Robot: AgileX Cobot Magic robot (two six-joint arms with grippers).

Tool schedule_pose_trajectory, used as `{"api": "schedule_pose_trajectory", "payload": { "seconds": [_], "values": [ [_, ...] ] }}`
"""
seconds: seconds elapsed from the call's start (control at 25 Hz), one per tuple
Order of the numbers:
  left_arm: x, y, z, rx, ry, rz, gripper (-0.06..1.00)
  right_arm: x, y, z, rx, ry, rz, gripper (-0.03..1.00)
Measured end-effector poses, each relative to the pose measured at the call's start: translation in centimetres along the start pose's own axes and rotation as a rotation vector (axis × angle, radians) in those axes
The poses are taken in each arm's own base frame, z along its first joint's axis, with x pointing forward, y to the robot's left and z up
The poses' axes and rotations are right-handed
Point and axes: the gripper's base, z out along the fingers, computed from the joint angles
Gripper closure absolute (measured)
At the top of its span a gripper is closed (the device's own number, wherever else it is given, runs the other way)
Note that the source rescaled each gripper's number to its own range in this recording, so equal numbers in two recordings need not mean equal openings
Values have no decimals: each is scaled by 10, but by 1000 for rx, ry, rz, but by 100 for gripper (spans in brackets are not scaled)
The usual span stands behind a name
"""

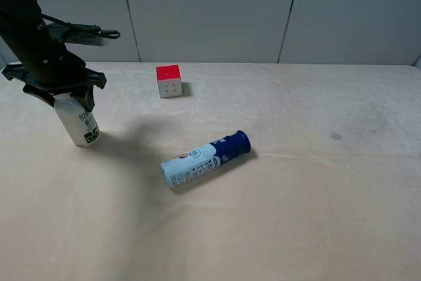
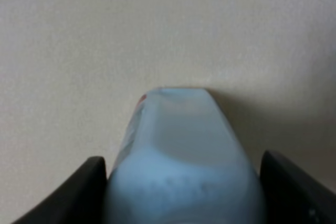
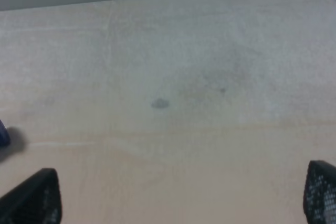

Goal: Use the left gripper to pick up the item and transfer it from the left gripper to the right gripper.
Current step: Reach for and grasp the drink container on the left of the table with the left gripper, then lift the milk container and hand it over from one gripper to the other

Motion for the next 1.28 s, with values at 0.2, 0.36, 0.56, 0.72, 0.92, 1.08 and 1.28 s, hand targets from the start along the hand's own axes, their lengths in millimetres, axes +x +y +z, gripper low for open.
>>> {"api": "schedule_pose_trajectory", "payload": {
  "seconds": [0.2, 0.36, 0.56, 0.72, 0.92, 1.08, 1.28],
  "values": [
    [0, 0, 0, -1, 3, -1, 90, 0, 0, 0, 0, 0, 0, -3],
    [-3, 1, -7, -11, 31, 1, 90, 0, 0, 0, 0, 0, 0, -3],
    [-16, 3, -40, -17, 20, -10, 90, 0, 0, 0, 0, 0, 0, -3],
    [-21, 1, -78, 29, -29, -52, 90, 0, 0, 0, -1, 0, 0, -3],
    [-18, -7, -97, 140, -32, -83, 90, 0, 0, 0, -2, 0, 1, -3],
    [-17, -21, -101, 295, -19, -95, 90, 0, 0, 0, -2, 0, 1, -3],
    [-21, -41, -110, 536, -46, -143, 90, 0, 0, 0, -2, 0, 1, -3]
  ]
}}
